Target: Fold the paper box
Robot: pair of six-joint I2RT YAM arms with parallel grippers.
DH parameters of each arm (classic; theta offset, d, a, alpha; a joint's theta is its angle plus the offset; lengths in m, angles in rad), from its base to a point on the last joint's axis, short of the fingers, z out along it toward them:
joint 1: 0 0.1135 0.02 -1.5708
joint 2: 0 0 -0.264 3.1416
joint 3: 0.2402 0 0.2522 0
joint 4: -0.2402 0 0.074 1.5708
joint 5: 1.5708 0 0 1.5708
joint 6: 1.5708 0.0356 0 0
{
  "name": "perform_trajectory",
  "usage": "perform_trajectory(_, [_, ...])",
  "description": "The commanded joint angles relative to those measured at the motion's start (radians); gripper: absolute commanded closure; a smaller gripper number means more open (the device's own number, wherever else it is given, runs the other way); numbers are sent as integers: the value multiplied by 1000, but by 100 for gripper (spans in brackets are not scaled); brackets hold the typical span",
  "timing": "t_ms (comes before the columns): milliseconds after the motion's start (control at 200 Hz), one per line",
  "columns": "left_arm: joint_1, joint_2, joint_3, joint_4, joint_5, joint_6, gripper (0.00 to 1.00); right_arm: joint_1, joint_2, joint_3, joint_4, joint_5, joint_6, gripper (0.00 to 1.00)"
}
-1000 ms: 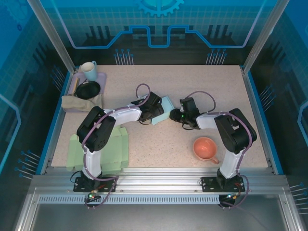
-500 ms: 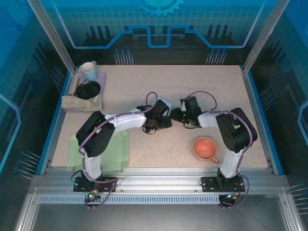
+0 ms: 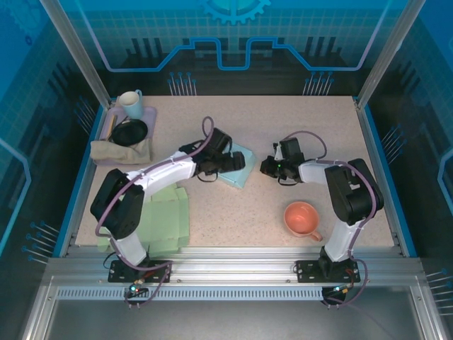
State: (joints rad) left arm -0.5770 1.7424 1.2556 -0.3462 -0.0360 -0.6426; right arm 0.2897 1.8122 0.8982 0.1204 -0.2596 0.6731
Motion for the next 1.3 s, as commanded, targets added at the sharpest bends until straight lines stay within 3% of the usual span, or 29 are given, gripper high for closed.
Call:
perform_trajectory(0, [94, 28, 5, 142, 115, 154, 11, -20, 31, 58, -23, -60, -6, 100])
perform_trajectory(205, [156, 190, 130, 166, 145, 294, 11, -33, 91, 132, -48, -81, 3, 100])
perform_trajectory(630, [154, 391, 276, 179, 247, 302, 12, -49, 183, 161, -37, -113, -4, 100])
perform_trajectory(1295, [-73, 418, 278, 249, 424, 263, 14, -63, 248, 170, 22, -194, -3, 100])
